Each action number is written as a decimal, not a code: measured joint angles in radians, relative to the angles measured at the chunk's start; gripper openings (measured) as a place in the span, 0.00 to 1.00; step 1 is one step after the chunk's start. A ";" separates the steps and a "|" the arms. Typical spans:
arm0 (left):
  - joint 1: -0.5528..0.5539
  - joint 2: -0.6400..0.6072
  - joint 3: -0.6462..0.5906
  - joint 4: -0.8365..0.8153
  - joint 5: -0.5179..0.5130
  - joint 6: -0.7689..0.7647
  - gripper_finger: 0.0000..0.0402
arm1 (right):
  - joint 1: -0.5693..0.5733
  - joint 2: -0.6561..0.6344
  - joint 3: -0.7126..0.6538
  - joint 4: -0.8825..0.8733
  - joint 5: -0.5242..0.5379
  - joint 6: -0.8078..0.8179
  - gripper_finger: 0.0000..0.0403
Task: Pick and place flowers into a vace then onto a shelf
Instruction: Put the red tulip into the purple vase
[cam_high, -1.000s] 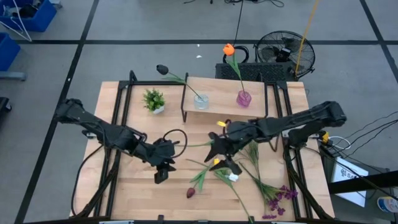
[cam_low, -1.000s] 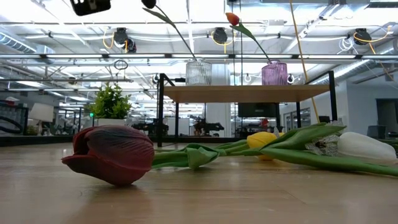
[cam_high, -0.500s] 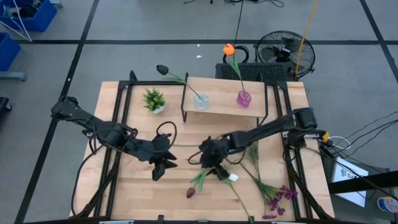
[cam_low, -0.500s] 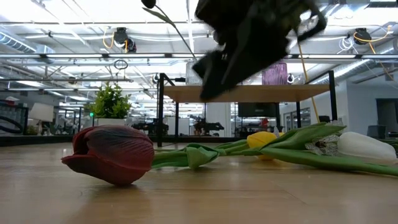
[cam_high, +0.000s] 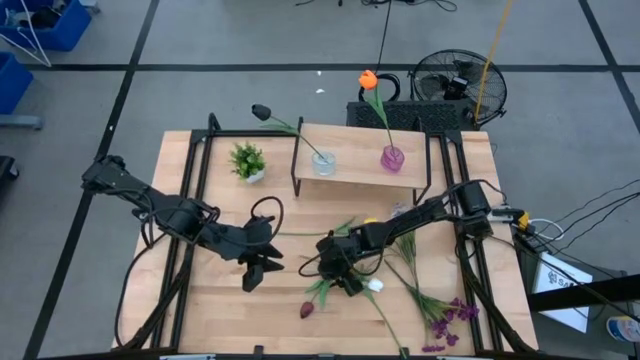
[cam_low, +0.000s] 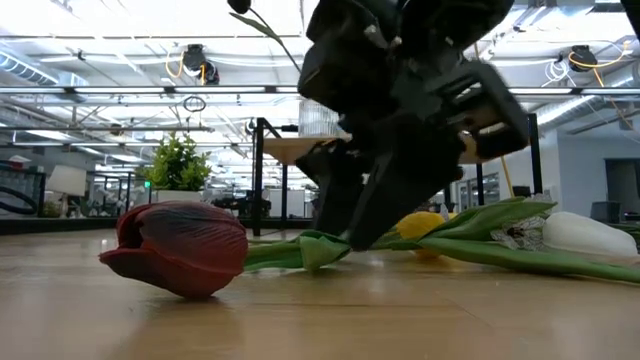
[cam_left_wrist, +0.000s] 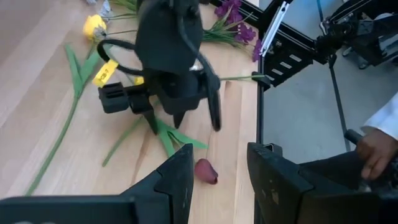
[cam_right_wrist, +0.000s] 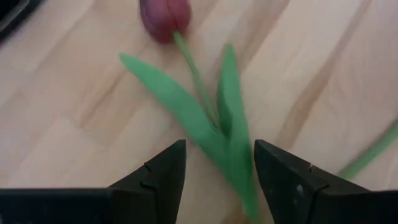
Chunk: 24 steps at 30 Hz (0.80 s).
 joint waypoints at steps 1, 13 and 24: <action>0.000 0.000 0.000 0.000 0.000 0.000 0.38 | 0.000 0.003 -0.001 -0.001 0.020 -0.006 0.43; -0.001 0.000 0.000 0.001 0.023 -0.006 0.38 | -0.040 -0.034 -0.002 -0.001 0.000 0.109 0.04; -0.004 -0.008 0.000 0.136 0.063 -0.066 0.38 | -0.091 -0.423 -0.002 0.007 0.273 0.231 0.02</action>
